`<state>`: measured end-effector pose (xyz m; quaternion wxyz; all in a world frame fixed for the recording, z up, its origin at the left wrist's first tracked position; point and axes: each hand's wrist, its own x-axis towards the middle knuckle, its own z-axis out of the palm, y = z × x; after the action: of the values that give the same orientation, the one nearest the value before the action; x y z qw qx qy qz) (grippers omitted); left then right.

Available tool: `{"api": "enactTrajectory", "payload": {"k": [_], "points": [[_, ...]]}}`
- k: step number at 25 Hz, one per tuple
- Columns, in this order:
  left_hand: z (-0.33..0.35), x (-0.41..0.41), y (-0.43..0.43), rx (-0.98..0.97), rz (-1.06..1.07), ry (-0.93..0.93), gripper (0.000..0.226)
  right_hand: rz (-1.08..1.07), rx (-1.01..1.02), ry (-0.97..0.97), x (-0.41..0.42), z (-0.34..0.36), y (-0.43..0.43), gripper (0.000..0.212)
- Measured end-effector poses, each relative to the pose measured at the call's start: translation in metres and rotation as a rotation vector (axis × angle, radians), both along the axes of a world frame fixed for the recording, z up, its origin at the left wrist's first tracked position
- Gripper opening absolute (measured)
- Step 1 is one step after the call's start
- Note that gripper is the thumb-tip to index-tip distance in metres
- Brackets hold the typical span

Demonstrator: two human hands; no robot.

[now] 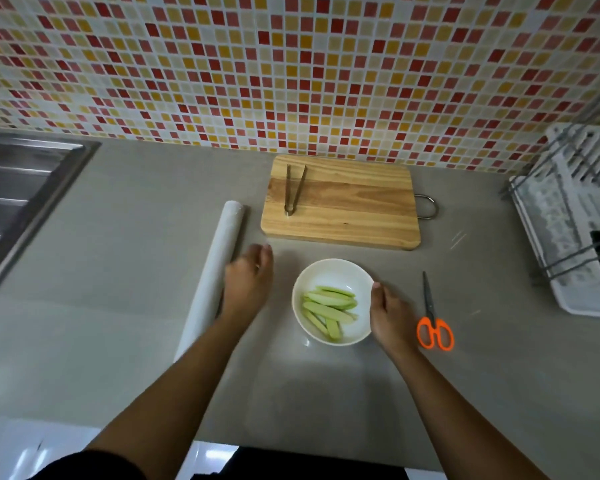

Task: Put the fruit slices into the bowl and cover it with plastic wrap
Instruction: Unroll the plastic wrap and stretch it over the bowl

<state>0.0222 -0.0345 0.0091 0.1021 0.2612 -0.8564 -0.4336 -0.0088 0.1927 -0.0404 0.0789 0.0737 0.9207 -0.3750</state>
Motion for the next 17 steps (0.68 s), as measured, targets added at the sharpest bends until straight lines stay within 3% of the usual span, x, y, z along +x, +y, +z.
{"api": "enactTrajectory", "payload": {"k": [3, 5, 8, 13, 17], "points": [[-0.002, -0.009, -0.074, -0.177, 0.19, -0.042, 0.03, 0.008, 0.037, 0.019, -0.001, -0.001, 0.0, 0.047], [-0.014, -0.008, -0.111, -0.036, 0.201, -0.253, 0.035, 0.003, 0.043, 0.015, -0.001, -0.001, -0.001, 0.047], [-0.029, -0.005, -0.119, 0.126, 0.023, -0.451, 0.043, 0.0, 0.009, -0.027, -0.001, 0.002, -0.001, 0.043], [-0.034, -0.01, -0.107, 0.162, 0.029, -0.421, 0.049, -0.023, -0.065, -0.104, -0.002, 0.015, 0.006, 0.053], [-0.02, -0.021, -0.1, 0.268, 0.104, -0.388, 0.053, -0.108, -0.212, 0.116, -0.016, 0.039, 0.004, 0.047]]}}
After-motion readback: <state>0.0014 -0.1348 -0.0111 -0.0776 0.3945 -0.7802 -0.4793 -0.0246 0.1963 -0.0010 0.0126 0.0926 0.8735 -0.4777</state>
